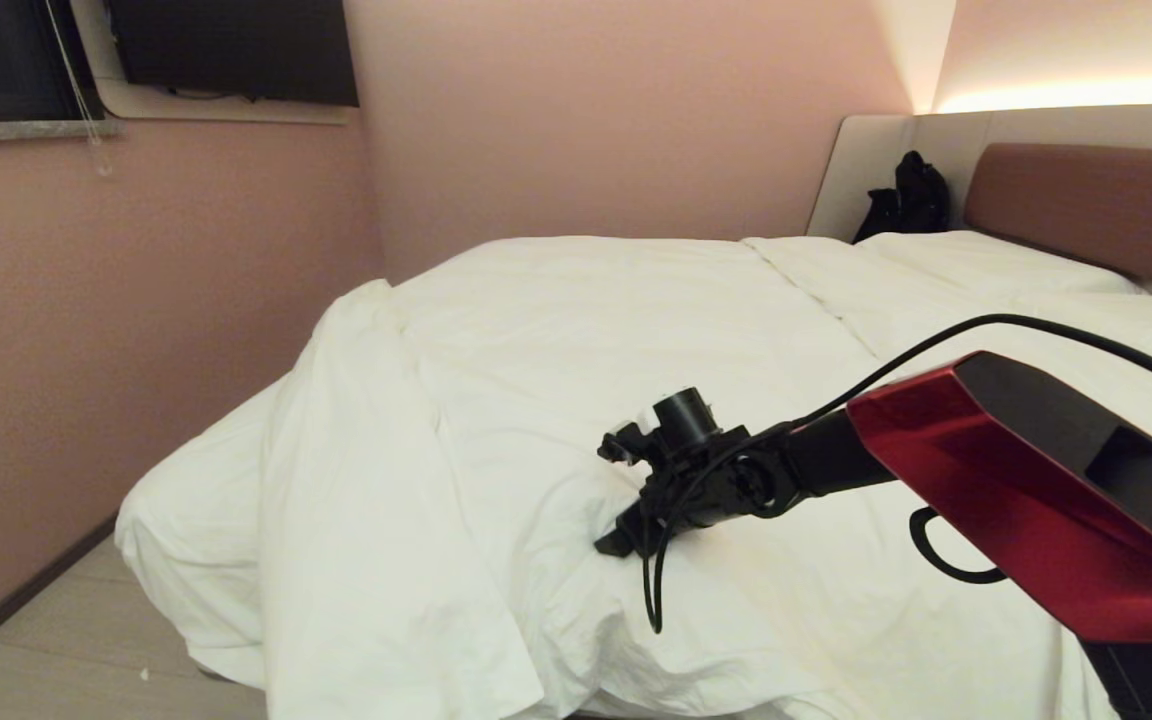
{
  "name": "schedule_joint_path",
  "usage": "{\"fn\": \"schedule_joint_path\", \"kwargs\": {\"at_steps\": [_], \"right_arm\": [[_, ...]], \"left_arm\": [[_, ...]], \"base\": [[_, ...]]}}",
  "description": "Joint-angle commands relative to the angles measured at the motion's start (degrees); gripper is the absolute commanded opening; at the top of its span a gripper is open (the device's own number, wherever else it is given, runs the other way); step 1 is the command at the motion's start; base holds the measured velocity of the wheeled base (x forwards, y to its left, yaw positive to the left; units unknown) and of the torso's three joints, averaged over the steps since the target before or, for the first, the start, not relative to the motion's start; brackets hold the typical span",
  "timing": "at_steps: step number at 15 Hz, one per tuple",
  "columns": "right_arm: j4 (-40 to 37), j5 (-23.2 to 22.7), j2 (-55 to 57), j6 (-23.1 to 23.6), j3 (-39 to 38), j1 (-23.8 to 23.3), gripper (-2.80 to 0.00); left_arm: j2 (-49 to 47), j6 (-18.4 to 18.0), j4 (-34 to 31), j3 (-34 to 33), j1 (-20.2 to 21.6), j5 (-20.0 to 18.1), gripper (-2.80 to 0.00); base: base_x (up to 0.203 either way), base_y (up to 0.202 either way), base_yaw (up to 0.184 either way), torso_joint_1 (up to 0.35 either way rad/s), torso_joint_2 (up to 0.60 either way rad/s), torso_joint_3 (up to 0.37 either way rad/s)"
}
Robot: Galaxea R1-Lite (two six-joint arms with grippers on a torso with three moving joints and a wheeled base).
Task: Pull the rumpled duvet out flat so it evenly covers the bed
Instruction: Flatten the corners of the folded blanket
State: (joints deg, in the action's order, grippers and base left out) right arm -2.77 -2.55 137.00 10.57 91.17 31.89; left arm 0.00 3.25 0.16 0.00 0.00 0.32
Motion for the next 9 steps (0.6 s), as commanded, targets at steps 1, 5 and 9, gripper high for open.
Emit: {"fn": "schedule_joint_path", "kwargs": {"at_steps": [1,5,9], "right_arm": [[-0.13,0.0,0.38,-0.02,-0.03,0.01,0.0],[-0.13,-0.2,-0.23,-0.27,-0.09,0.17,-2.8],[-0.05,-0.35,-1.21,-3.01,-0.12,1.75,-2.8]], "left_arm": [[0.0,0.09,0.02,0.0,0.0,0.03,-2.8],[0.0,0.0,0.02,0.0,0.0,0.03,-2.8],[0.0,0.0,0.02,0.0,0.0,0.03,-2.8]], "base": [[0.0,0.0,0.0,0.0,0.0,0.0],[0.0,0.0,0.0,0.0,0.0,0.0],[0.0,0.0,0.0,0.0,0.0,0.0]]}}
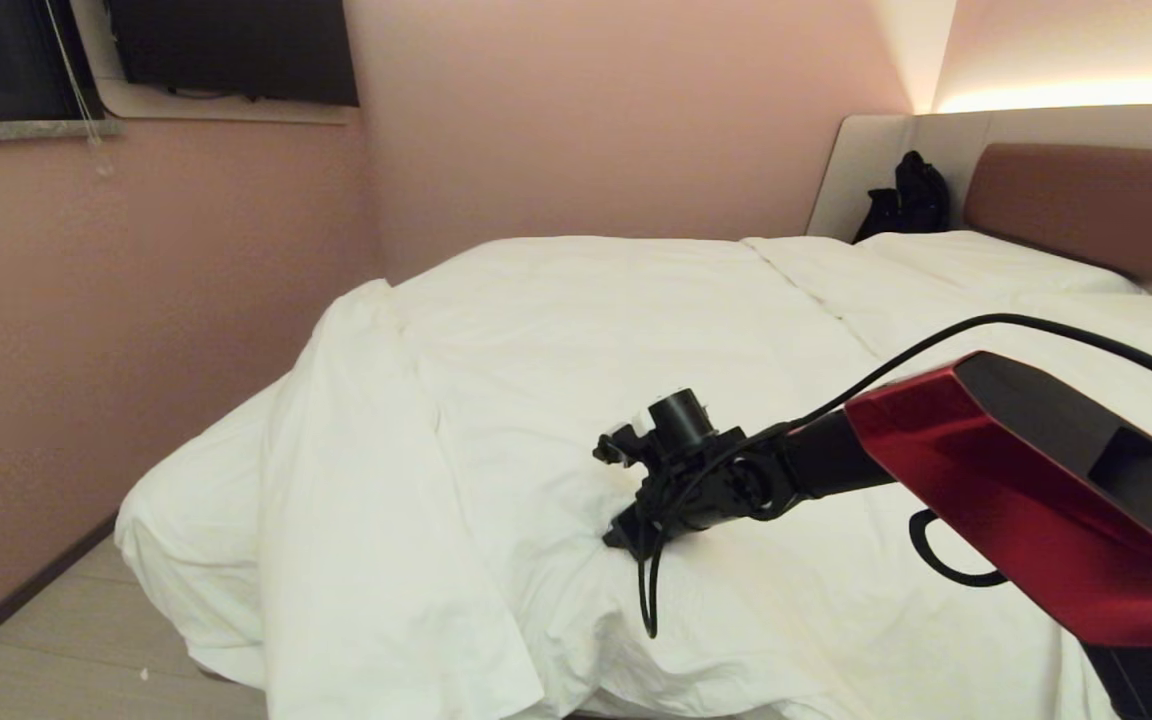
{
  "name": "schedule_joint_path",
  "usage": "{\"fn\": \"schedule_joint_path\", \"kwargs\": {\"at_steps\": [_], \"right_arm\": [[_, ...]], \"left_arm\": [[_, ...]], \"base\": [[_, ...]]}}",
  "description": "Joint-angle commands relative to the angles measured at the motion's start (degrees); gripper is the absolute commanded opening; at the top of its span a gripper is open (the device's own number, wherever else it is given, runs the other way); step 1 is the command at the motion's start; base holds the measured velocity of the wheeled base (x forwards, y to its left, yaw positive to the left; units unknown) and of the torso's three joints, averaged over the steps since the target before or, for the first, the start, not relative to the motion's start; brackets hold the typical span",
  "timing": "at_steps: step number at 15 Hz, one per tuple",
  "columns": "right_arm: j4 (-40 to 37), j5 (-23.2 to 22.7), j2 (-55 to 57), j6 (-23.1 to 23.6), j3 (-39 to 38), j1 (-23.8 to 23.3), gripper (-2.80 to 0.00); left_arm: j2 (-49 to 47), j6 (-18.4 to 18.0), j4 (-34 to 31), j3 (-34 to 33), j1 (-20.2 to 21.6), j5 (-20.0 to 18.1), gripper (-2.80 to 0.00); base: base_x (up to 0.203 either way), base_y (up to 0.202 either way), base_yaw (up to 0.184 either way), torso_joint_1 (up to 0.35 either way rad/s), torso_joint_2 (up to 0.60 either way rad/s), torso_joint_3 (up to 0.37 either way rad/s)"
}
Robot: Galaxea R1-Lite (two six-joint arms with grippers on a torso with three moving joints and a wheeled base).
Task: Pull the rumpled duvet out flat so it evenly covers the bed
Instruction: Flatten the corners of the folded blanket
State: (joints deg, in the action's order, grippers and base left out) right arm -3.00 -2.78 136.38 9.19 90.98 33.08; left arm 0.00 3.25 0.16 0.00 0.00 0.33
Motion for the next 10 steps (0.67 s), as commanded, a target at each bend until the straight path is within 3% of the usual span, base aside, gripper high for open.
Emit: {"fn": "schedule_joint_path", "kwargs": {"at_steps": [1,5,10], "right_arm": [[0.1,-0.12,-0.67,-1.63,0.08,0.67,-2.8],[-0.08,-0.39,-1.9,-2.34,-0.36,1.11,-2.8],[-0.43,-3.13,-4.95,-8.75,-1.07,5.97,-2.8]], "left_arm": [[0.0,0.0,0.02,0.0,0.0,0.02,-2.8],[0.0,0.0,0.02,0.0,0.0,0.02,-2.8],[0.0,0.09,0.02,0.0,0.0,0.02,-2.8]], "base": [[0.0,0.0,0.0,0.0,0.0,0.0],[0.0,0.0,0.0,0.0,0.0,0.0],[0.0,0.0,0.0,0.0,0.0,0.0]]}}
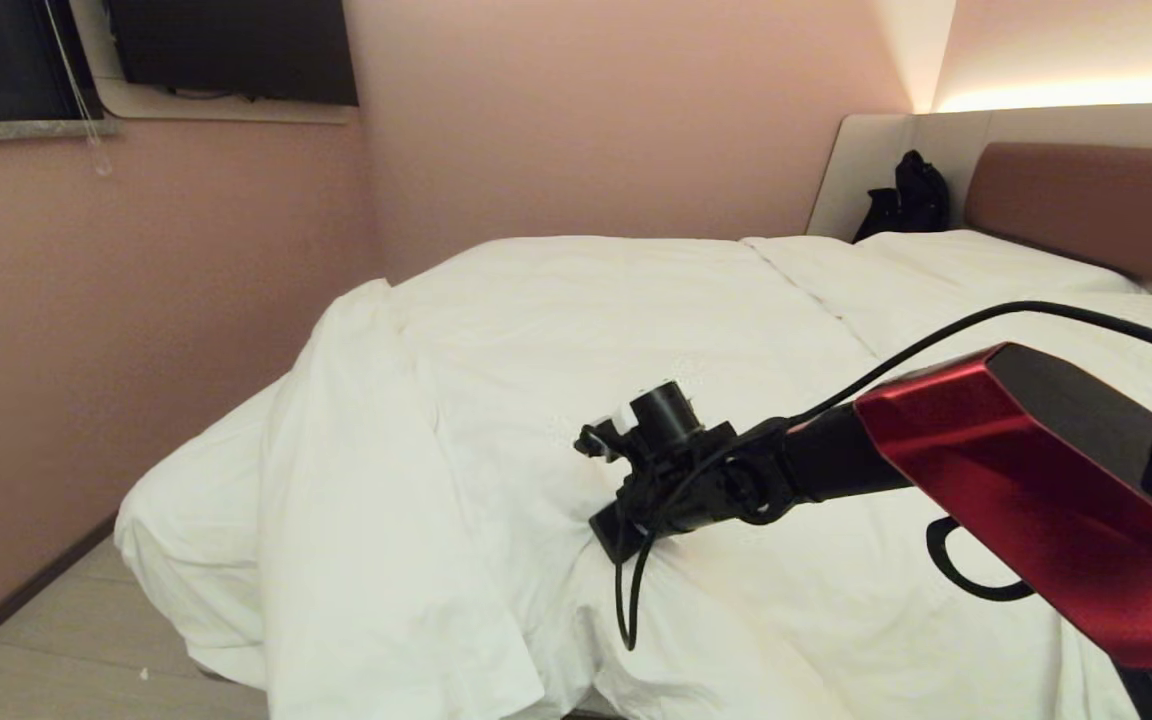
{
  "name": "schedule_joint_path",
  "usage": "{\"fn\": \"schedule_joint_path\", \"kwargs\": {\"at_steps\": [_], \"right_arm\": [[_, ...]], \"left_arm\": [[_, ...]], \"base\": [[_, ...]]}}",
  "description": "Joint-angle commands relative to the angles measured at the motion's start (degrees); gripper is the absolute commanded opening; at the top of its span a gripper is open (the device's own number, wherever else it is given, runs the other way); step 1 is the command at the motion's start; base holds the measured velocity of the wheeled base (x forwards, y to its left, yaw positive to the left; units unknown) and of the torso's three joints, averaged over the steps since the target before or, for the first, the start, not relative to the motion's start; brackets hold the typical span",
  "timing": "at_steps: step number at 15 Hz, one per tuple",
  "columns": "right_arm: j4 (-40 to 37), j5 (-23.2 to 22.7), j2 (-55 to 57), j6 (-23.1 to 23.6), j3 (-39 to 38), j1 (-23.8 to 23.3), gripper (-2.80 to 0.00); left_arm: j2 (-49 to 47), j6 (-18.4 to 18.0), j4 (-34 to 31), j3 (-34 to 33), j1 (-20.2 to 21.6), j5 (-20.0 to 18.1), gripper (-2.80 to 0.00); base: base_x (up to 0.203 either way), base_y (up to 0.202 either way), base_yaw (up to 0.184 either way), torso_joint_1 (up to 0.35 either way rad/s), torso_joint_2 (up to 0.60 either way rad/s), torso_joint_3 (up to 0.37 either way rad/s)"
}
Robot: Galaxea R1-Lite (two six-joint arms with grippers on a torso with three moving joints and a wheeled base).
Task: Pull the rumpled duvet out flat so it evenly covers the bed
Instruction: Flatten the corners of the folded blanket
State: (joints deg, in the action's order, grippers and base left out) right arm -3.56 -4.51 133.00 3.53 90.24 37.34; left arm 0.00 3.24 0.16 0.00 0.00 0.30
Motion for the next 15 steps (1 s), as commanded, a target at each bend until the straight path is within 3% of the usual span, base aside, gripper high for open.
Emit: {"fn": "schedule_joint_path", "kwargs": {"at_steps": [1,7,15], "right_arm": [[0.11,-1.94,-2.01,-3.99,-0.68,3.04,-2.8],[0.05,-2.25,-2.82,-6.88,-3.82,11.21,-2.8],[0.16,-2.17,-2.39,-7.47,-6.46,15.51,-2.8]], "left_arm": [[0.0,0.01,0.02,0.0,0.0,0.05,-2.8],[0.0,0.01,0.02,0.0,0.0,0.05,-2.8],[0.0,0.06,0.02,0.0,0.0,0.05,-2.8]], "base": [[0.0,0.0,0.0,0.0,0.0,0.0],[0.0,0.0,0.0,0.0,0.0,0.0],[0.0,0.0,0.0,0.0,0.0,0.0]]}}
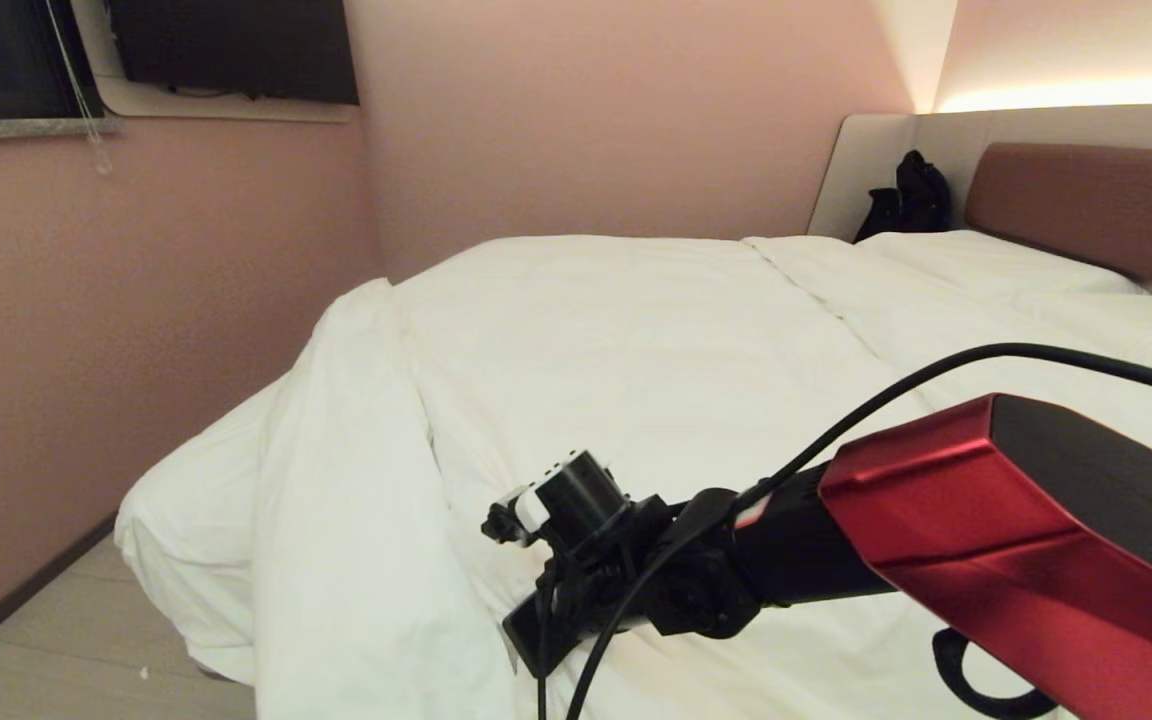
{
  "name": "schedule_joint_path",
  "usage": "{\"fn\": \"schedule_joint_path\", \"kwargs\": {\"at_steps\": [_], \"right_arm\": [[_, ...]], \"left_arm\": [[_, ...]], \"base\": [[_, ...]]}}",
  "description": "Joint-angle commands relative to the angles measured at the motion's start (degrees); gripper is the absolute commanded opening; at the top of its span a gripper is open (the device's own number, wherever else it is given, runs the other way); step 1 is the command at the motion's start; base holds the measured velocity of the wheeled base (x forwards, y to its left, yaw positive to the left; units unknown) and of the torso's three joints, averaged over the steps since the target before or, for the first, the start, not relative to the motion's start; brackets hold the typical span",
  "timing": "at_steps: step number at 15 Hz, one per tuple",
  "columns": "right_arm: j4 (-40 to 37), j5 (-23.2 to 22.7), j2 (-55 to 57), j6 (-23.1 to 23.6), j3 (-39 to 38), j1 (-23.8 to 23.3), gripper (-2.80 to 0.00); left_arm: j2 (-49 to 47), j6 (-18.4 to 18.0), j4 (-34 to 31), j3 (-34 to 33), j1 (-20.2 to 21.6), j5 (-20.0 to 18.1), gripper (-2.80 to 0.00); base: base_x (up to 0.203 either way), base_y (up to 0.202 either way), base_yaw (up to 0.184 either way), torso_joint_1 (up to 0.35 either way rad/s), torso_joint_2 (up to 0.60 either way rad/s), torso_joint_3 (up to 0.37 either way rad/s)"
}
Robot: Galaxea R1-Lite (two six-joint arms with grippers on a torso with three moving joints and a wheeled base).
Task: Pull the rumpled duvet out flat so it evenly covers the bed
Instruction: Flatten the corners of the folded blanket
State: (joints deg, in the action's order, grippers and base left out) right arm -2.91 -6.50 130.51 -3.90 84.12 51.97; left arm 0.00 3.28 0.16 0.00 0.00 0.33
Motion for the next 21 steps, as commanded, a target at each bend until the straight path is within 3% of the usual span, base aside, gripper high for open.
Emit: {"fn": "schedule_joint_path", "kwargs": {"at_steps": [1,3,4,5,10,16,19,21], "right_arm": [[-0.51,-0.18,0.27,-0.14,-0.27,1.29,-2.8],[-0.6,-0.18,0.44,-0.05,-0.36,1.56,-2.8],[-0.51,-0.18,0.53,-0.05,-0.71,1.82,-1.86],[-0.43,-0.18,0.53,0.03,-0.8,1.82,0.0],[-0.43,0.37,-1.58,-1.71,-0.87,1.8,0.0],[-0.71,0.62,-13.56,-3.51,-3.22,-1.37,0.0],[-0.74,0.67,-24.81,-3.64,-7.53,-5.68,0.0],[-0.71,0.57,-33.02,-3.82,-11.78,-11.39,0.0]], "left_arm": [[0.0,0.06,0.02,0.0,0.0,0.02,-2.8],[0.0,-0.03,0.02,0.0,0.0,0.02,-2.8],[0.0,-0.02,0.02,0.0,0.0,0.02,-2.8],[0.0,0.06,0.02,0.0,0.0,0.02,-2.8],[0.0,0.05,0.02,0.0,0.0,0.02,-2.8],[0.0,0.06,0.02,0.0,0.0,0.02,-2.8],[0.0,0.06,0.02,0.0,0.0,0.02,-2.8],[0.0,-0.03,0.02,0.0,0.0,0.02,-2.8]], "base": [[0.0,0.0,0.0,0.0,0.0,0.0],[0.0,0.0,0.0,0.0,0.0,0.0],[0.0,0.0,0.0,0.0,0.0,0.0],[0.0,0.0,0.0,0.0,0.0,0.0],[0.0,0.0,0.0,0.0,0.0,0.0],[0.0,0.0,0.0,0.0,0.0,0.0],[0.0,0.0,0.0,0.0,0.0,0.0],[0.0,0.0,0.0,0.0,0.0,0.0]]}}
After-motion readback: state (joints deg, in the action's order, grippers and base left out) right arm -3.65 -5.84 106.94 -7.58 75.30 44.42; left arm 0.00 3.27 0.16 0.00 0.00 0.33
